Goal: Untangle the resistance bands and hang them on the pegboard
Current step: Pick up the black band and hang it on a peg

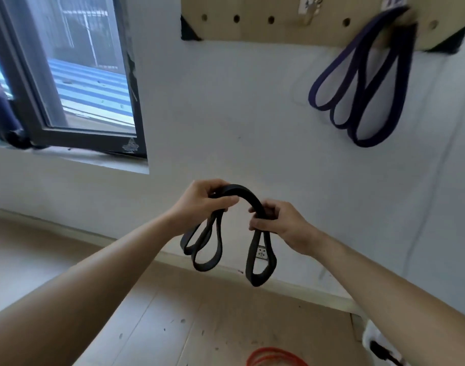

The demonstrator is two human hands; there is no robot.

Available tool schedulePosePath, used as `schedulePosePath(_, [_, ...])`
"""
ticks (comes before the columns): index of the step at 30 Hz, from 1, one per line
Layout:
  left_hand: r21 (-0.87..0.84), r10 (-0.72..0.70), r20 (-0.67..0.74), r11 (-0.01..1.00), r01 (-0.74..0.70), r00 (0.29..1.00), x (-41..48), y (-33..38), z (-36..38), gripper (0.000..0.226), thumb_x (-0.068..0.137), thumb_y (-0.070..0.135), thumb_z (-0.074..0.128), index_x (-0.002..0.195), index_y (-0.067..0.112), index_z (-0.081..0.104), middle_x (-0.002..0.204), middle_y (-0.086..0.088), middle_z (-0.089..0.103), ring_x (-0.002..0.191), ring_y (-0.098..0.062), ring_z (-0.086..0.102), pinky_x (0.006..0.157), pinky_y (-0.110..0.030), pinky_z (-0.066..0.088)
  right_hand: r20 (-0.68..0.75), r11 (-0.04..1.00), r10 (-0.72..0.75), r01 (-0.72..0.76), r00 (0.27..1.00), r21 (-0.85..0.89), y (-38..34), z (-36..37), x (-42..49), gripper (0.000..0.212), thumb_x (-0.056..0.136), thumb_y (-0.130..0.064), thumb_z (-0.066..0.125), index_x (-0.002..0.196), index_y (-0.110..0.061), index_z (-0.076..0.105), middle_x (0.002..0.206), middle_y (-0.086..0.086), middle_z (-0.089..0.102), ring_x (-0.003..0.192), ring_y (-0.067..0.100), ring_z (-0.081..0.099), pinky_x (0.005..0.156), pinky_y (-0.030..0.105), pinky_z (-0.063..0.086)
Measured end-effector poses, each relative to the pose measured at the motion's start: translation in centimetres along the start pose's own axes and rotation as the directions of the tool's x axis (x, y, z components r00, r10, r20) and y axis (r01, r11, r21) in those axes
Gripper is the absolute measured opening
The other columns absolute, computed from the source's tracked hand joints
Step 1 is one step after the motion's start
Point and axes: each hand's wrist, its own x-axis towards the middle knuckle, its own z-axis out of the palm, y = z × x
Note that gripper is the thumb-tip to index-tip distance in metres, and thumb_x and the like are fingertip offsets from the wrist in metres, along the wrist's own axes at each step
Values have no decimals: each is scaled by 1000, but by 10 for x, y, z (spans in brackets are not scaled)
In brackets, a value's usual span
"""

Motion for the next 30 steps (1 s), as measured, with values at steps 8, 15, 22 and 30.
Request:
schedulePosePath(8, [91,110,-50,990,-105,993,55,80,-29,11,89,17,78,100,15,78,85,-10,74,79,-14,70,82,-29,55,-172,977,-213,214,962,-13,-111,-52,21,17,91,-8,72,107,-1,72,90,12,74,82,23,71,83,32,61])
schedulePosePath(15, [-49,174,-104,982,-180,979,103,161,-43,20,88,21,78,108,16,76,98,-3,79,94,-23,76,89,-29,58,-265,946,-323,316,909,-68,-202,-96,45,18,94,-9,69,110,-2,72,87,8,71,81,25,65,81,32,60])
schedulePosePath(22, [-254,179,-112,946,-202,978,144,223,-45,26,89,18,77,113,8,74,101,-9,76,87,-21,74,89,-35,59,-316,927,-331,369,889,67,-275,-131,62,28,95,-4,64,123,-2,65,92,10,65,77,19,60,76,34,56])
schedulePosePath(30, [-346,236,-37,909,-234,971,185,280,-32,31,94,31,71,109,4,74,94,-6,70,78,-16,60,68,-28,48,-458,894,-368,443,809,64,-333,-172,68,13,95,-2,63,107,-6,61,84,10,68,70,18,62,70,36,54])
